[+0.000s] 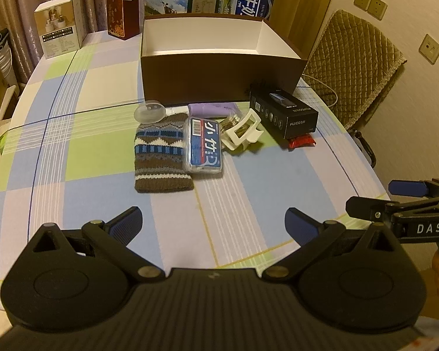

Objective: Organize objects
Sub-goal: 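Move the left tool toward the blue floss box while the right tool approaches the black FLYCO box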

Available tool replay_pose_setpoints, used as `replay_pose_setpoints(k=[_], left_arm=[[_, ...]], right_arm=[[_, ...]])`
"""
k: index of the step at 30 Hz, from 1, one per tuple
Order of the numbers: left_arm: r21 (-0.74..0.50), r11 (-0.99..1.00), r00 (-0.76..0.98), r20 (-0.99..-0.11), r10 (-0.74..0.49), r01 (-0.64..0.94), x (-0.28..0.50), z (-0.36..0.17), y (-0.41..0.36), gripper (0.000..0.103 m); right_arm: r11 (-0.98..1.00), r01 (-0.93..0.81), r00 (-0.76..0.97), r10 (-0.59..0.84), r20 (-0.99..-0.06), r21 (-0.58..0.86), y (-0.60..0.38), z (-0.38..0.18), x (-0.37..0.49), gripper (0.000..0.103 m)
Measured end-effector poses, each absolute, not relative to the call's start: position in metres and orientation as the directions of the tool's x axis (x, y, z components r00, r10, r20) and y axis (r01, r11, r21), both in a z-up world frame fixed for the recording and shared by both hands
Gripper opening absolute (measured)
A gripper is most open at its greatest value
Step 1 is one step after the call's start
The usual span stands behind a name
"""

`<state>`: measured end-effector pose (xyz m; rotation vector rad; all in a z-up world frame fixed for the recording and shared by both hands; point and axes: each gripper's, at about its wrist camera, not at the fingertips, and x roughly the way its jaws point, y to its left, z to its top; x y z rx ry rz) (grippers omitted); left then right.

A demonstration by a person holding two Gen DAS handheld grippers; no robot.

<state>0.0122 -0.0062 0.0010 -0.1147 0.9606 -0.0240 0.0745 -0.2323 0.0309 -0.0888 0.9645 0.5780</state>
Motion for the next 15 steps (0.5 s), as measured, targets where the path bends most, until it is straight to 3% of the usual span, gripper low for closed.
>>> replay_pose_setpoints(k=[15], left_arm=[[-0.101, 0.993, 0.580, -0.813, -0.050, -0.056, 0.035, 0.008, -0.012, 0.102]], right_arm=[[0.834, -0.522, 0.426, 0.438, -0.791, 0.181, -0.233, 0.034, 0.100, 0.101]])
